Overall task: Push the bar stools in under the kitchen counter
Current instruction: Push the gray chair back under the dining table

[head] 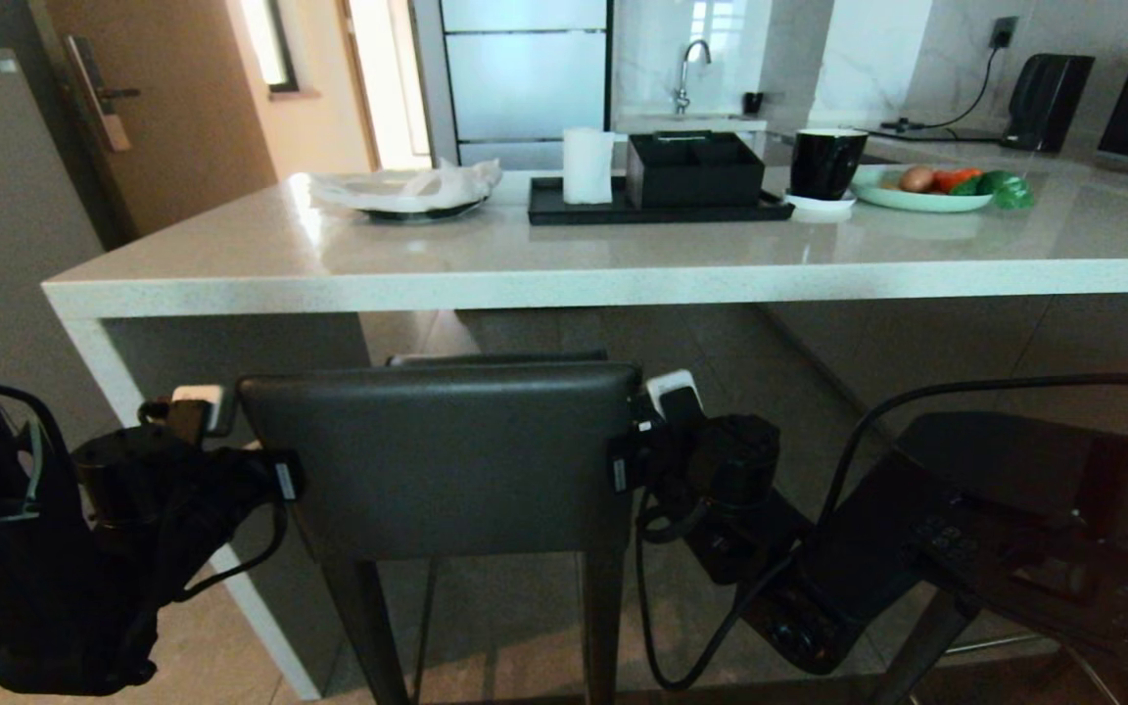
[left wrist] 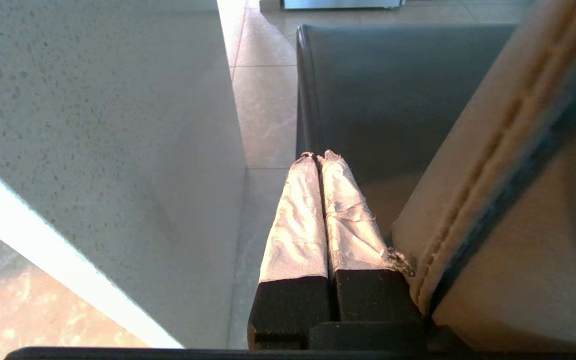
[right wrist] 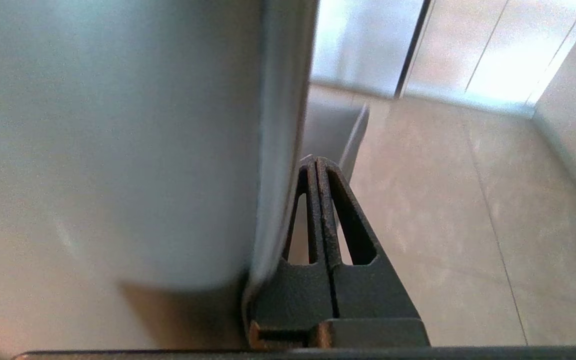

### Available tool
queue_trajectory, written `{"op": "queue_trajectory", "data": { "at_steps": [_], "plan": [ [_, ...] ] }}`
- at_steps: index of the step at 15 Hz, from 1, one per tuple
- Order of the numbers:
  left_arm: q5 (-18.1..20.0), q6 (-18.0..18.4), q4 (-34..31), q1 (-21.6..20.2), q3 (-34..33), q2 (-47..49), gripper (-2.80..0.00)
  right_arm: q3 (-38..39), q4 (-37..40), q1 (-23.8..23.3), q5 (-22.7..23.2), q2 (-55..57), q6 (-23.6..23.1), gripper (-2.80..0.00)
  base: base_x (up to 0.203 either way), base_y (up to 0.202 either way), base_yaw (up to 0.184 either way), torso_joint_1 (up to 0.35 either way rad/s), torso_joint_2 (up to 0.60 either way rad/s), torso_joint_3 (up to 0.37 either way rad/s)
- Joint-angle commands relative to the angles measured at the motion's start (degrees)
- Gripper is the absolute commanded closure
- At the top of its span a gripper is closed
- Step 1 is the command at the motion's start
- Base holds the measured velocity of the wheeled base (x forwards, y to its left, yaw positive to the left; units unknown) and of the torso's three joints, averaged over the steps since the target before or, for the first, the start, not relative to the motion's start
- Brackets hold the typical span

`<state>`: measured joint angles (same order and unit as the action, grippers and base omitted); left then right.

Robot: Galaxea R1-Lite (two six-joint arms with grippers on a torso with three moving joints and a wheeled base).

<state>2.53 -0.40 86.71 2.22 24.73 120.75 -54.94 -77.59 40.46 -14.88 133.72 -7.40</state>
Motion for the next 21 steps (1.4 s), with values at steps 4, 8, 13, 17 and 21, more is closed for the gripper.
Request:
{"op": "queue_trajectory", "data": {
  "at_steps": [4,8,13,17,21],
  "plan": [
    [-0.2,0.0,1.0,-2.4,-2.2,-3.4,0.00,5.0,-1.5,-4.0,-0.5,-5.4,0.3,0.00,0.000,0.000,0.000,0.000,0.00,0.000],
    [-0.2,-0.1,1.0,-3.2,-4.6,-6.7,0.00,8.0,-1.8,-8.0,-0.5,-11.3,0.5,0.00,0.000,0.000,0.000,0.000,0.00,0.000],
    [0.2,0.0,1.0,-8.9,-4.9,-9.2,0.00,17.4,-2.8,-9.1,-0.6,-19.4,1.5,0.00,0.000,0.000,0.000,0.000,0.00,0.000],
    [9.3,-0.1,1.0,-17.0,-19.0,-17.8,0.00,35.0,-0.9,-12.1,-2.8,-28.5,2.9,0.00,0.000,0.000,0.000,0.000,0.00,0.000],
    [13.0,-1.5,0.7,-17.9,-24.2,-33.1,0.00,48.0,0.5,-16.7,-6.9,-42.5,4.6,0.00,0.000,0.000,0.000,0.000,0.00,0.000]
  ]
}}
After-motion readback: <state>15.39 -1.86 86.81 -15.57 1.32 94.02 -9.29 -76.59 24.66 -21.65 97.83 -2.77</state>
